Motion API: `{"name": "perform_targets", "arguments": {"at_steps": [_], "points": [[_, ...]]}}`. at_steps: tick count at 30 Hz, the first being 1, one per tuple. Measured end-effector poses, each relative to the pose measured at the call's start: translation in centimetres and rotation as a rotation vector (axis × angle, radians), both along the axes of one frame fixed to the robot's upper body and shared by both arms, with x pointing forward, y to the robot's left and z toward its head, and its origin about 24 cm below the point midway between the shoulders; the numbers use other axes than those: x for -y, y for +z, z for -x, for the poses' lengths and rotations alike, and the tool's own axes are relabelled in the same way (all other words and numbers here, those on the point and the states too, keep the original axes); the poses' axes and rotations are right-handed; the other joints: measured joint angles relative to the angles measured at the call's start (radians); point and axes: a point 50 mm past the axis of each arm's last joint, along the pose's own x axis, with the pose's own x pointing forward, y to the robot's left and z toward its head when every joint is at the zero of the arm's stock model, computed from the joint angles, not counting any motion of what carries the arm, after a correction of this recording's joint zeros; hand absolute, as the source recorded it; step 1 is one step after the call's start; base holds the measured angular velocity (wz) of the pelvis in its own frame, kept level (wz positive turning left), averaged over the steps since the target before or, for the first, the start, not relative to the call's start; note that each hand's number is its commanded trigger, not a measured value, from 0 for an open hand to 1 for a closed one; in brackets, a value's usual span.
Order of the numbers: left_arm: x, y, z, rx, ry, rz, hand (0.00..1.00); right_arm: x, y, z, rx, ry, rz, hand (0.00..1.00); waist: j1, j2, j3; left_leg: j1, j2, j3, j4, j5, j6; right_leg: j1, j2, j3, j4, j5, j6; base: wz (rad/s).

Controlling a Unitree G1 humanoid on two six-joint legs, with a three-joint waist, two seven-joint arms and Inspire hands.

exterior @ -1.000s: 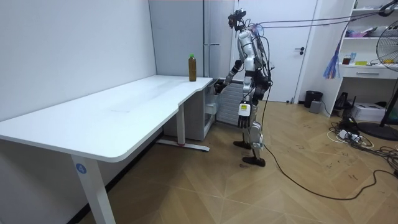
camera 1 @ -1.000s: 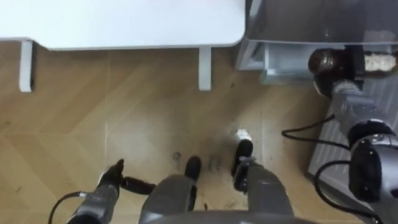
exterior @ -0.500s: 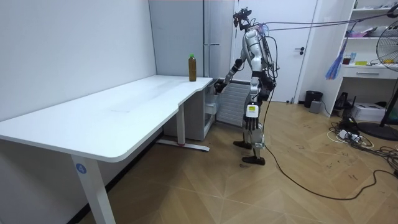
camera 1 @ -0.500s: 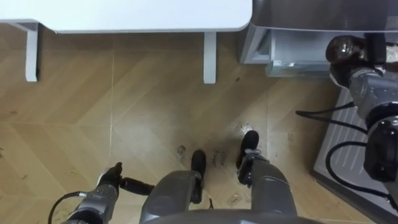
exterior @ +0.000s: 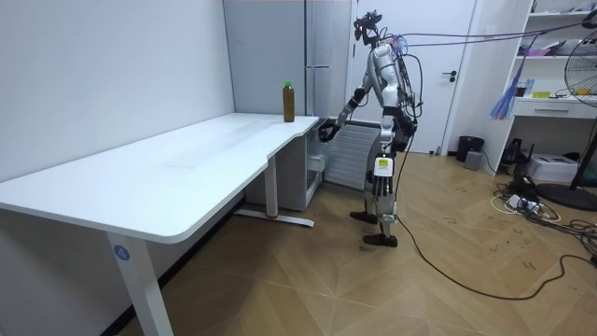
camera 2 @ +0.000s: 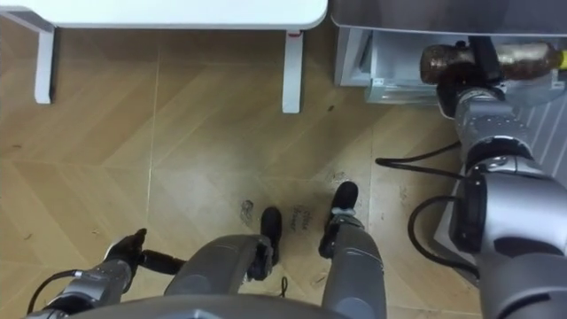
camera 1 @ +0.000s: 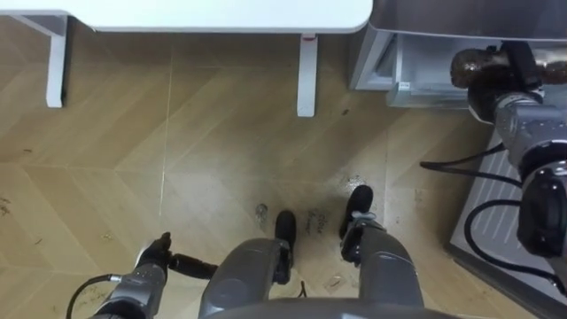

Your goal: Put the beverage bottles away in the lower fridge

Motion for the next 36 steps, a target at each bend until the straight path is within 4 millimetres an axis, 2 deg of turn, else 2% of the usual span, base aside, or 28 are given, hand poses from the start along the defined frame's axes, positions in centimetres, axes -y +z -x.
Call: {"name": "perform_targets", "arguments": {"at_steps": [6, 14, 36], "points": [[0.01, -0.05, 0.12, -0.014, 0.001, 0.002, 0.0, -0.05, -0.06, 0.02, -0.016, 0.032, 0.038, 0.0, 0.01, 0.002, -0.0011, -0.006, 0.0, 0.0, 0.001, 0.004, 0.004, 0.0, -0.008, -0.014, -0.001, 0.005, 0.0, 0.05], [0.18, -0.11, 0.19, -0.028, -0.016, -0.001, 0.0, 0.51, 0.34, 0.0, -0.018, 0.075, 0.119, 0.0, 0.013, 0.004, -0.0022, -0.013, 0.0, 0.0, 0.001, 0.004, 0.004, -0.003, -0.006, -0.016, -0.004, 0.007, -0.001, 0.01], [0.31, -0.17, 0.24, -0.038, -0.024, 0.027, 0.0, 0.57, 0.31, 0.05, -0.02, 0.103, 0.154, 0.0, 0.01, 0.004, -0.002, -0.002, 0.001, -0.001, -0.002, 0.004, 0.003, 0.007, -0.006, -0.018, -0.004, 0.008, -0.002, 0.0]]}}
